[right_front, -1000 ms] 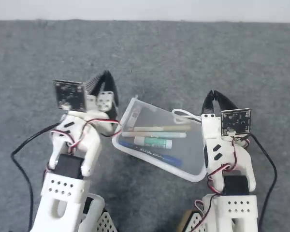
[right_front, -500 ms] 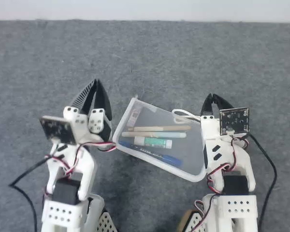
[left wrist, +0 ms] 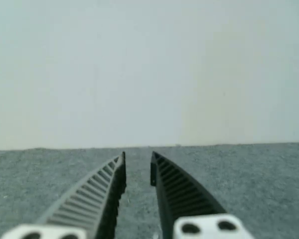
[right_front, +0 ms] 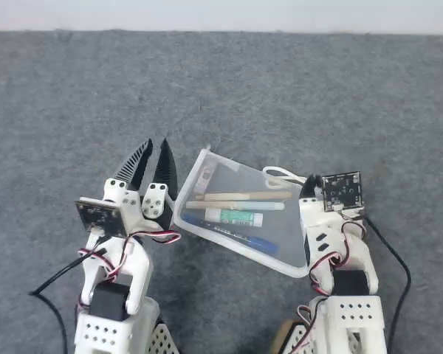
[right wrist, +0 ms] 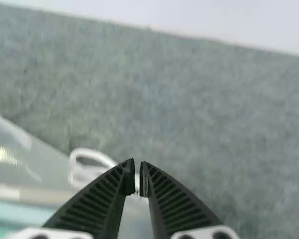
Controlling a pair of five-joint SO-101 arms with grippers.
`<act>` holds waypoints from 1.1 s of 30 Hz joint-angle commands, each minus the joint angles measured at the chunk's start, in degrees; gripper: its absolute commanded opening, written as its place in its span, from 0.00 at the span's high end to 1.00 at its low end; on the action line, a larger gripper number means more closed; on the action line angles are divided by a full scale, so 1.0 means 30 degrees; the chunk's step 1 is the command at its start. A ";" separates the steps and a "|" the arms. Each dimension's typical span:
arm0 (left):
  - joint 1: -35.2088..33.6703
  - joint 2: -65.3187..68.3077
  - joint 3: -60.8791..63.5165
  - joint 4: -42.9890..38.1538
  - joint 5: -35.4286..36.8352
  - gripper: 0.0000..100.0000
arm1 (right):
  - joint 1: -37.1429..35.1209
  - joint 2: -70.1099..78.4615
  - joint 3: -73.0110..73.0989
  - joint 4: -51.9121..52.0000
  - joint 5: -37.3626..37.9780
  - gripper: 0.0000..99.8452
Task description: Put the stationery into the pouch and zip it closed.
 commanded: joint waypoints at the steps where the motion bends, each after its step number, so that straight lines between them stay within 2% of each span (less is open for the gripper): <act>1: 0.0088 -0.0410 0.0249 0.0000 -0.1055 0.91 | 0.0132 -0.0571 0.0469 0.0073 0.0264 0.99; 5: 0.0147 -0.0410 0.1158 0.0000 -0.1934 0.91 | 0.0249 -0.0571 0.0879 0.1421 0.0117 0.99; 12: 0.0117 -0.0293 0.1421 0.0264 -0.1788 0.91 | 0.0220 -0.0542 0.0879 0.6637 0.0205 0.99; 14: 0.0117 -0.0293 0.1421 0.1114 -0.1788 0.91 | 0.0308 -0.0571 0.0791 0.7575 0.0234 0.99; 22: 0.0029 -0.0293 0.1421 0.4982 -0.1758 0.91 | 0.0366 -0.0571 0.0762 0.7722 0.0147 0.99; 27: 0.0000 -0.0293 0.1421 0.6799 -0.1758 0.91 | 0.1890 -0.0571 0.0762 0.7722 0.0088 0.99; 33: 0.0000 -0.0293 0.1421 0.9201 -0.1817 0.91 | 0.1978 -0.0571 0.0762 0.7546 0.0088 0.99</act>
